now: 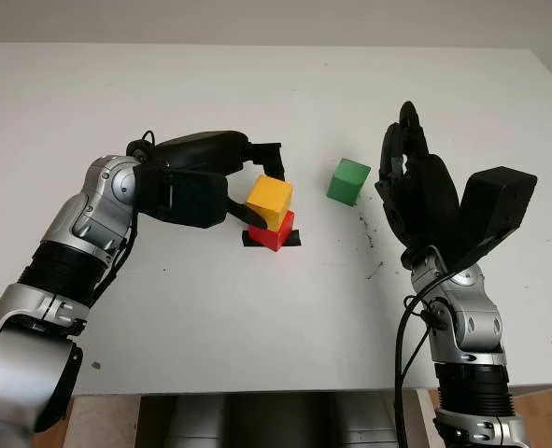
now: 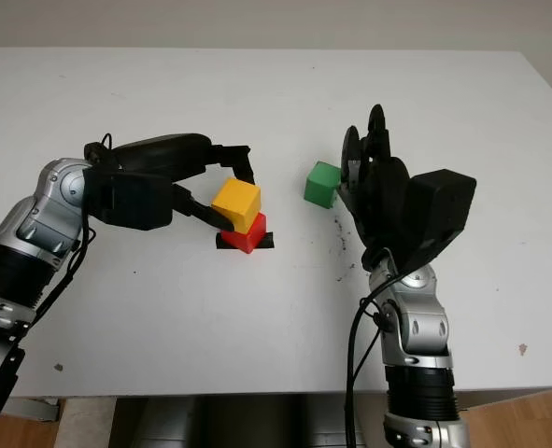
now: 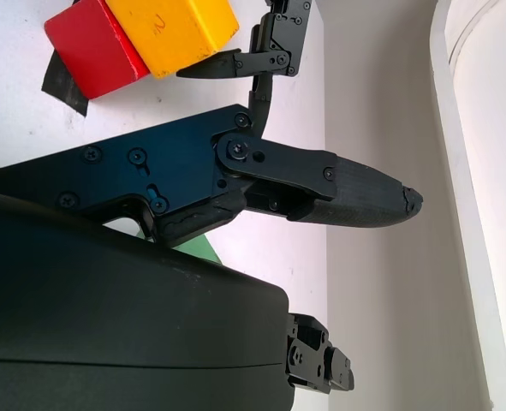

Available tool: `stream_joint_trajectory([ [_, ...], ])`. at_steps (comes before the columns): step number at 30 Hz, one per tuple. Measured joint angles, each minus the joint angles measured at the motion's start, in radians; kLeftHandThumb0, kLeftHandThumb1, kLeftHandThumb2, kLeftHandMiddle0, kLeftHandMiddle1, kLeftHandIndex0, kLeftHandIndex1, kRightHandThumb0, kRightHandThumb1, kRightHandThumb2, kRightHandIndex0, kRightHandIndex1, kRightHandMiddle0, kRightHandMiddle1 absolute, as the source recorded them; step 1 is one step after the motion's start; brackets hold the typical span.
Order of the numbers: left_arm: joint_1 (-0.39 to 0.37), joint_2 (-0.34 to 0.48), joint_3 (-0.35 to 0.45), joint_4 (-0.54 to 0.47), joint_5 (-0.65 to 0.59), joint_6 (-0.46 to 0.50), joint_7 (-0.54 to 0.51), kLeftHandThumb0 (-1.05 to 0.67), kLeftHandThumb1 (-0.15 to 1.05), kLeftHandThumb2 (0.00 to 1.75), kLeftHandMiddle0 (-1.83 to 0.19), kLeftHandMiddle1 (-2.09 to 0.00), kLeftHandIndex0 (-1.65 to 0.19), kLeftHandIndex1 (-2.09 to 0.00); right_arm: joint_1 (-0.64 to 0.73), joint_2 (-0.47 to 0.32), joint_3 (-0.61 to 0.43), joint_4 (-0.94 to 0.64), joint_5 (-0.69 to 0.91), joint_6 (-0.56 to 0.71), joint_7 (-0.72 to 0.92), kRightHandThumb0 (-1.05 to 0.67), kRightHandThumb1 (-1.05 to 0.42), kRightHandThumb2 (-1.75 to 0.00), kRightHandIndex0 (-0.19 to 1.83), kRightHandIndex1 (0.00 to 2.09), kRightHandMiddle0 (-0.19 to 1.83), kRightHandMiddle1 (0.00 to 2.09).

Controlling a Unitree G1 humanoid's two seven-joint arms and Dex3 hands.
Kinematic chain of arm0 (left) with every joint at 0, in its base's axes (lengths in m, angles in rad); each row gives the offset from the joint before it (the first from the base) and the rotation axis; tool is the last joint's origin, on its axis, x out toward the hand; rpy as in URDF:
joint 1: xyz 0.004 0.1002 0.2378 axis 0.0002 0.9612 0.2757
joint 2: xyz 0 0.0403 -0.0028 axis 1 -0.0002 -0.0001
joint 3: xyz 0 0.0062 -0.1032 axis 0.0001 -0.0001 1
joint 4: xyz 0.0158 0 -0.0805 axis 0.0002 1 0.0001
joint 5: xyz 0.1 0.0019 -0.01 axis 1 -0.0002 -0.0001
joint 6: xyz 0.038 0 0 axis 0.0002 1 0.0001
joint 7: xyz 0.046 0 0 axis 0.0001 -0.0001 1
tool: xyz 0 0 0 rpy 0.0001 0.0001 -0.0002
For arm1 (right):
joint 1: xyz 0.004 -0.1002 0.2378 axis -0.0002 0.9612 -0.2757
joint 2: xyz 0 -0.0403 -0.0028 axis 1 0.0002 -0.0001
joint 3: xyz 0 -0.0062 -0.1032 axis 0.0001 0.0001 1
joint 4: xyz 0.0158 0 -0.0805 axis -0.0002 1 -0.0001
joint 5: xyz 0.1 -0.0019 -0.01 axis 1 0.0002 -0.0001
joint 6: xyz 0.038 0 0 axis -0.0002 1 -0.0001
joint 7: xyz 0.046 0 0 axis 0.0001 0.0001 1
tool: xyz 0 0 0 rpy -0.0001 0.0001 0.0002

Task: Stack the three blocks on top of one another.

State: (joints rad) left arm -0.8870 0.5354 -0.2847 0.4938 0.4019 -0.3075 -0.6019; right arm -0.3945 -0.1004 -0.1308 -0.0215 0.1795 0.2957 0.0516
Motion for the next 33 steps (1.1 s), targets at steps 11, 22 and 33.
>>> stream_joint_trajectory([
  [11,0.0,-0.005,0.0,-0.006,-0.011,0.034,-0.016,-0.57,1.03,0.06,-0.06,-0.05,-0.26,-1.05,0.001,0.0,0.0,0.0,0.001,0.0,0.002,-0.73,-1.05,-0.65,-0.19,0.0,-0.19,0.0],
  [22,0.0,0.0,0.0,-0.038,-0.018,0.052,-0.053,-0.88,1.02,0.06,0.09,-0.02,-0.04,-0.09,0.005,0.001,0.0,-0.007,0.001,0.003,-0.003,-0.74,-1.05,-0.65,-0.19,0.0,-0.19,0.0],
  [33,0.004,0.031,0.035,-0.08,-0.084,0.08,-0.077,-1.03,1.01,0.06,0.19,0.0,0.19,0.0,0.007,0.0,0.0,-0.007,0.0,0.003,0.003,-0.73,-1.05,-0.65,-0.19,0.0,-0.19,0.0],
])
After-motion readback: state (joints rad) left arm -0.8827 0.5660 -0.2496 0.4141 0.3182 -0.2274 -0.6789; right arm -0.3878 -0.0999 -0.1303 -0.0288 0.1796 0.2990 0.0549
